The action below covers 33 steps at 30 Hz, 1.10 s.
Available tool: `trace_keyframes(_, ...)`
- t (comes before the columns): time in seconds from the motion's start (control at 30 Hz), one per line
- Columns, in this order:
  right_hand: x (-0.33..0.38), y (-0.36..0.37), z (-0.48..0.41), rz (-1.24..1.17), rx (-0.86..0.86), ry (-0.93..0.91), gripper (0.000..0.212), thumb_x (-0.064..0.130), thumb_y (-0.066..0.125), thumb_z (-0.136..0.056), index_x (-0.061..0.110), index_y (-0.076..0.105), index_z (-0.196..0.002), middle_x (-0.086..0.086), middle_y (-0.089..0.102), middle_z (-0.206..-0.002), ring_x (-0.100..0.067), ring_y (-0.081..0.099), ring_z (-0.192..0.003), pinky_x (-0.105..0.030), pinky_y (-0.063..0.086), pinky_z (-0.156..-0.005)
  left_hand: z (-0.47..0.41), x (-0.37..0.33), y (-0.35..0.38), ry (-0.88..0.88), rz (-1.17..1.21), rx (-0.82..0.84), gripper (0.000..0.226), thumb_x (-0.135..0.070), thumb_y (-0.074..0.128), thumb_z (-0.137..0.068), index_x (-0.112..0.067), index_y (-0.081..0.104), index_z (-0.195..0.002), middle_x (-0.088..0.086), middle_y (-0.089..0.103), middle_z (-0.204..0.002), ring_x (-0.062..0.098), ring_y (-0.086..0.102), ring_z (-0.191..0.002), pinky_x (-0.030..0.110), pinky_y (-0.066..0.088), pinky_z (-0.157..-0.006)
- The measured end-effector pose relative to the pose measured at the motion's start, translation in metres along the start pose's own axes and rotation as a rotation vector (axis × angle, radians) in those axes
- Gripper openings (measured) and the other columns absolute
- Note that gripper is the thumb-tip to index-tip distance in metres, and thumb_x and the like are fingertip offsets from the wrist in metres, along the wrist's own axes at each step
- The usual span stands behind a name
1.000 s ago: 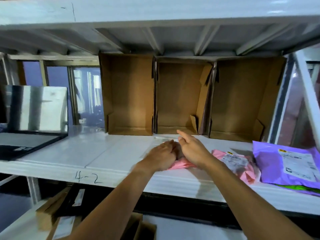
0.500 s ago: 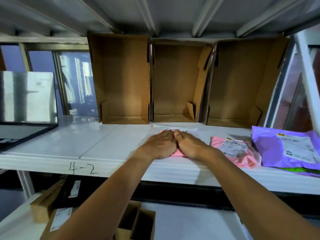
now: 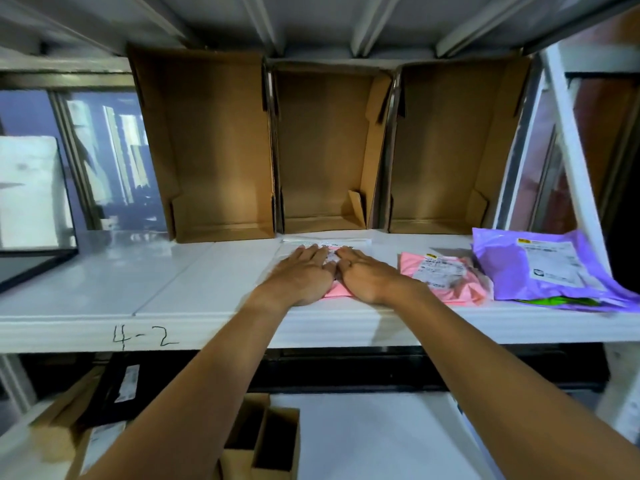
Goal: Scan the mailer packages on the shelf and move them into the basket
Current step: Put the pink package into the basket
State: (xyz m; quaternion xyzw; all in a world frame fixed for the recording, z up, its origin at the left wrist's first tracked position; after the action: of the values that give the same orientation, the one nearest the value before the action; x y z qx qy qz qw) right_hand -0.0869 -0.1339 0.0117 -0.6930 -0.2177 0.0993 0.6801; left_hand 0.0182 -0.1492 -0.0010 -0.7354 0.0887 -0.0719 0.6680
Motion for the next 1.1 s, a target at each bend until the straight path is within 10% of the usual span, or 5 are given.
trace_keyframes(0.27, -0.024, -0.013, 0.006, -0.364, -0.279, 0.177, 0.049, 0.041, 0.028, -0.107, 0.018, 0.032, -0.151, -0.010, 0.041, -0.154, -0.030, 0.037, -0.140, -0.043, 0.025, -0.112, 0.021, 0.037, -0.021, -0.350, 0.453, -0.325, 0.047, -0.042, 0.035, -0.095, -0.009, 0.064, -0.113, 0.015, 0.063, -0.118, 0.034, 0.057, -0.111, 0.042, 0.046, -0.098)
trace_keyframes(0.53, -0.030, -0.018, 0.012, -0.465, -0.340, 0.211, 0.046, 0.042, 0.045, -0.102, 0.025, 0.037, -0.143, -0.002, 0.065, -0.128, -0.024, 0.061, -0.112, -0.047, 0.047, -0.100, 0.023, 0.041, -0.029, -0.303, 0.699, -0.437, 0.028, -0.035, 0.056, -0.089, -0.013, 0.075, -0.088, 0.011, 0.073, -0.098, 0.033, 0.063, -0.101, 0.033, 0.051, -0.084)
trace_keyframes(0.7, -0.026, -0.035, 0.029, -0.515, -0.517, 0.162, 0.038, 0.031, 0.048, -0.103, 0.027, 0.041, -0.140, 0.004, 0.059, -0.135, -0.024, 0.061, -0.114, -0.040, 0.051, -0.088, 0.024, 0.034, -0.035, -0.145, 1.075, -0.484, 0.018, -0.018, 0.058, -0.096, -0.023, 0.064, -0.111, 0.004, 0.074, -0.112, 0.023, 0.069, -0.102, 0.047, 0.058, -0.087)
trace_keyframes(0.87, -0.023, -0.043, 0.046, -0.599, -0.617, 0.114, 0.044, 0.024, 0.053, -0.099, 0.038, 0.040, -0.138, 0.011, 0.060, -0.129, -0.014, 0.067, -0.099, -0.034, 0.059, -0.069, 0.034, 0.011, -0.034, -0.055, 1.334, -0.295, 0.027, -0.006, 0.057, -0.099, -0.012, 0.058, -0.125, 0.001, 0.073, -0.108, 0.009, 0.070, -0.086, 0.026, 0.058, -0.057)
trace_keyframes(1.1, -0.038, -0.037, 0.082, -0.905, -0.674, 0.146, 0.053, 0.007, 0.060, -0.097, 0.024, 0.038, -0.142, 0.004, 0.053, -0.138, -0.004, 0.062, -0.094, -0.011, 0.049, -0.049, 0.058, -0.013, -0.043, -0.010, 1.327, -0.190, 0.025, -0.012, 0.060, -0.099, -0.012, 0.066, -0.122, -0.004, 0.077, -0.103, 0.010, 0.074, -0.088, 0.023, 0.055, -0.060)
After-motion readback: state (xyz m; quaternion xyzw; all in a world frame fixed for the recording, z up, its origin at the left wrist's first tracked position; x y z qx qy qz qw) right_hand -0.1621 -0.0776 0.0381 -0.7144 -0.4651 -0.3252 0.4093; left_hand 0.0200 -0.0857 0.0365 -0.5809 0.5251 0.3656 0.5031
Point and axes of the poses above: each hand's wrist, its own z-axis away from the middle knuckle, its own y-axis out of the palm, x = y × z, the point moved 8 cm from there along -z, towards the middle knuckle
